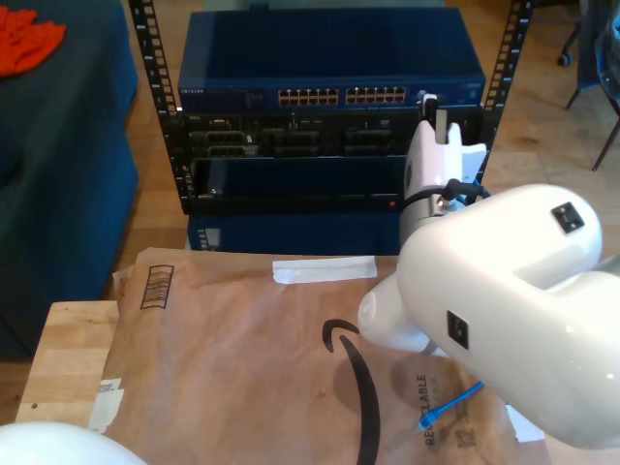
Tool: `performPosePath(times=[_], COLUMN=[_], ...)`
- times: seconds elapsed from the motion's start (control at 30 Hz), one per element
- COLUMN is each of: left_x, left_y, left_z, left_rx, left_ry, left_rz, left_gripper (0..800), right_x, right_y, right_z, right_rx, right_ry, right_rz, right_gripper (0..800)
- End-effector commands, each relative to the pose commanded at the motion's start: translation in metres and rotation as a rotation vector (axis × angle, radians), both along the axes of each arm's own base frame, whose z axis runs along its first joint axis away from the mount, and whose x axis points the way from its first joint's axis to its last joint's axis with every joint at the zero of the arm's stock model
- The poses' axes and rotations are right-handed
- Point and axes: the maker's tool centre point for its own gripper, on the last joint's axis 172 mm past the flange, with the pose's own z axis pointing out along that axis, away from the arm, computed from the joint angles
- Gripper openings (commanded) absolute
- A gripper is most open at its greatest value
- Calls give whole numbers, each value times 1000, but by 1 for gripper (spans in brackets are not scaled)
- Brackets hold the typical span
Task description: Grab the cable and plug it in
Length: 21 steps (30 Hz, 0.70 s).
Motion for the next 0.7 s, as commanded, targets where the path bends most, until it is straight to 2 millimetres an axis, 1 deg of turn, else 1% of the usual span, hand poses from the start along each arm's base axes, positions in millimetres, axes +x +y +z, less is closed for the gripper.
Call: performPosePath(times=[0.1,0.17,0.3,0.43,0.53,0.7], left_x=[0,0,0,0,0,0], left_y=[0,0,0,0,0,0], left_z=[0,0,0,0,0,0], left_rx=[0,0,0,0,0,0], left_ry=[0,0,0,0,0,0], left_rz=[0,0,0,0,0,0], left_gripper=[800,800,800,800,800,800], right_x=[7,14,24,25,25,30], right_y=[3,7,11,12,12,14], right_z=[-5,-3,-8,-13,-21,-22], right_rx=[-16,-9,-5,-7,-10,-6], right_ry=[0,-16,-26,-23,-12,-22], right_rz=[-2,-2,-4,-4,-4,-4], right_gripper=[0,0,0,0,0,0])
